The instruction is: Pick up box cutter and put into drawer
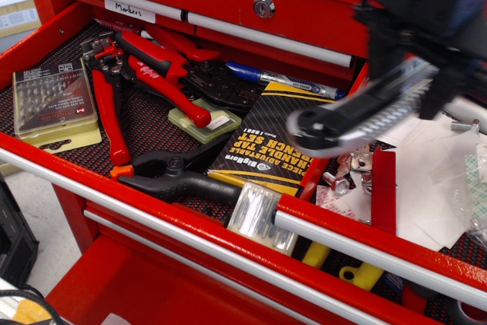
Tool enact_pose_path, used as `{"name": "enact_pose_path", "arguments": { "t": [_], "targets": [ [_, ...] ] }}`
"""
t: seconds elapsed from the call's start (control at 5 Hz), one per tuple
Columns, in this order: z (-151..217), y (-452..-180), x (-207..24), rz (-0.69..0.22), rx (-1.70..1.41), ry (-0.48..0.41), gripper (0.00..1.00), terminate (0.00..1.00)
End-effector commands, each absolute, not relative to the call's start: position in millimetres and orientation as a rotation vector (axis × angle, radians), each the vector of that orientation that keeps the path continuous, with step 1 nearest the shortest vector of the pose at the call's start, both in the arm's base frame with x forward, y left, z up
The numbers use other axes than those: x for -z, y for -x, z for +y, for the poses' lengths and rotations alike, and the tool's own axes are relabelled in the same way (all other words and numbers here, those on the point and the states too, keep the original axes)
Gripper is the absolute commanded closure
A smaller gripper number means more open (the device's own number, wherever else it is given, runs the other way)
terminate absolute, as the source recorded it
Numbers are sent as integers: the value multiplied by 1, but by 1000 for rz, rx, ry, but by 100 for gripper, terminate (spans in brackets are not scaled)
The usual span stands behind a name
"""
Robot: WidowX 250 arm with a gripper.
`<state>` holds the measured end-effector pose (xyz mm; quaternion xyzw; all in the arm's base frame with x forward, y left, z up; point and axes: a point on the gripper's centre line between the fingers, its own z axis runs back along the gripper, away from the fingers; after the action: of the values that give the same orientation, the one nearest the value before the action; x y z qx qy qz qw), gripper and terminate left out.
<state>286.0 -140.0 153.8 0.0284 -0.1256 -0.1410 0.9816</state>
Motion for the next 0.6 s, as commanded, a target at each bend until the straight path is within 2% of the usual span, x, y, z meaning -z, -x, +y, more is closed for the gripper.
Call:
{"name": "enact_pose_path", "arguments": {
  "t": [0.0, 0.2, 0.4],
  "targets": [
    [-158, -301, -175, -346, 154, 19, 100, 0],
    [-158, -301, -175, -346, 154, 19, 0, 0],
    [-158, -301, -175, -346, 154, 19, 0, 0]
  ]
}}
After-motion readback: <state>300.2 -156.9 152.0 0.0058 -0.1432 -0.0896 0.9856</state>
